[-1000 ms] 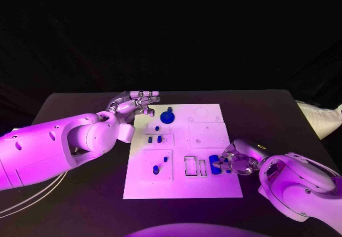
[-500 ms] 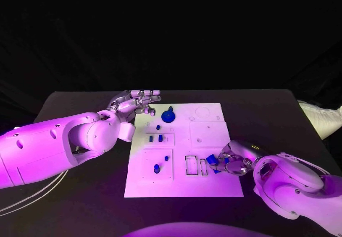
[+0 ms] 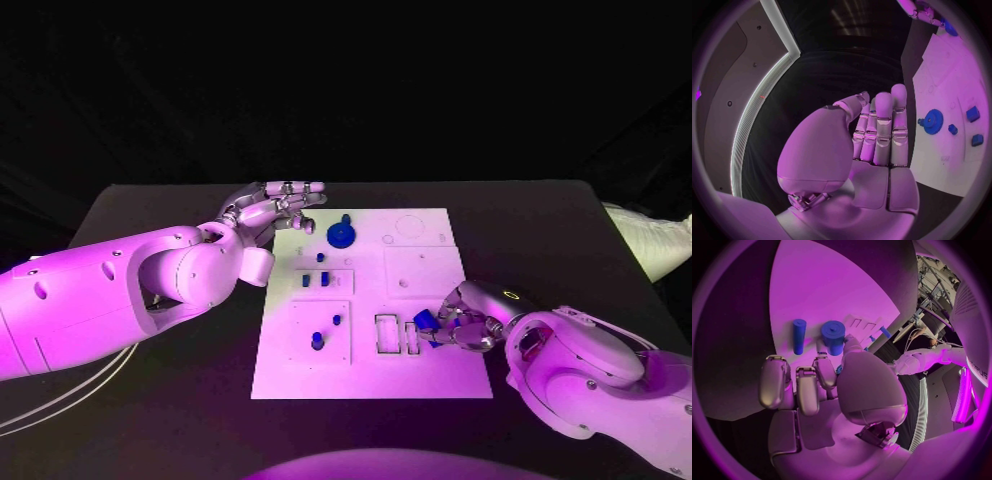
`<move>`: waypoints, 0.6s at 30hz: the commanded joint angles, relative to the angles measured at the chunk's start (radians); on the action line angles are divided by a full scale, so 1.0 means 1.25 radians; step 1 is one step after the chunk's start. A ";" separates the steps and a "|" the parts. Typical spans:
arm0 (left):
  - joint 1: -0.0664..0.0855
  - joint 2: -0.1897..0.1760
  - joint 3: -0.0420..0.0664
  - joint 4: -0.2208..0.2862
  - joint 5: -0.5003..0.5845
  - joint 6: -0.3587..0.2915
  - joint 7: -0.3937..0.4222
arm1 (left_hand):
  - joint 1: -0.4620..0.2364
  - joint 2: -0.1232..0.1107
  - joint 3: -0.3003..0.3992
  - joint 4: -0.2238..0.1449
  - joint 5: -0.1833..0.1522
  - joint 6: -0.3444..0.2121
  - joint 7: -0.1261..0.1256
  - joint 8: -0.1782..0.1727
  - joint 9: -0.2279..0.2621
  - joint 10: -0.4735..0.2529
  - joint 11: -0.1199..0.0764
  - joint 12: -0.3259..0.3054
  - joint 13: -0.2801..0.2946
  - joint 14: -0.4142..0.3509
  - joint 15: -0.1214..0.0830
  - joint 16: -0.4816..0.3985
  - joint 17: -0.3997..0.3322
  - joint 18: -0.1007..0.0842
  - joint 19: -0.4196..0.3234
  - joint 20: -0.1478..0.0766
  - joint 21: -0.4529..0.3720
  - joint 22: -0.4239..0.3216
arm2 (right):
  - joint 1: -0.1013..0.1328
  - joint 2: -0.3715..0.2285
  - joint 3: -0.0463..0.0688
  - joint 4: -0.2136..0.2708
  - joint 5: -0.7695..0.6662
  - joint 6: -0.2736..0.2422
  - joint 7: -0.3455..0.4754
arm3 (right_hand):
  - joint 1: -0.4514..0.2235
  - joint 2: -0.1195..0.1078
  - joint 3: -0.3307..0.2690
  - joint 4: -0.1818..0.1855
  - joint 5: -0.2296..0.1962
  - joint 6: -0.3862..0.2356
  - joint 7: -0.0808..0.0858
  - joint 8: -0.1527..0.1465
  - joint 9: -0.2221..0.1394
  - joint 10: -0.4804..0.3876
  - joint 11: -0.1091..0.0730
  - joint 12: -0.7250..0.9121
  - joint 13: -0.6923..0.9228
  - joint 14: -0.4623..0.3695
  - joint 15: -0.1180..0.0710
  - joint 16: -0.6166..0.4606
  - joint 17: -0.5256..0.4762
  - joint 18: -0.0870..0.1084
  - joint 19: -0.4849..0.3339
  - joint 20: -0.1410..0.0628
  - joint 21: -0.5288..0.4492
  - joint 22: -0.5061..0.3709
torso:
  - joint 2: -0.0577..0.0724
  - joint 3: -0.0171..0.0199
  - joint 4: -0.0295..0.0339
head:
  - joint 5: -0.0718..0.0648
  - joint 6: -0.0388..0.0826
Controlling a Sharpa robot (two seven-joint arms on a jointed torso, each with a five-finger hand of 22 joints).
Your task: Assemble the parts on the task board
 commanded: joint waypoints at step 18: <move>-0.001 0.002 0.000 0.003 -0.002 0.020 0.002 | 0.000 0.008 0.000 -0.006 -0.001 -0.004 -0.001 -0.001 0.000 -0.004 0.001 0.005 -0.001 -0.004 0.001 0.005 -0.001 0.015 -0.002 0.000 -0.003 -0.001 | 0.009 -0.025 0.007 0.069 0.044 -0.109 -0.019 | 0.001 0.029 -0.035 0.008 0.097 0.025 -0.017 0.032 0.039 0.027 -0.013 0.040 0.050 0.068 -0.013 0.015 0.112 -0.014 0.021 -0.012 0.023 0.028 | 0.001 -0.0003 0.0014 | -0.002 0.006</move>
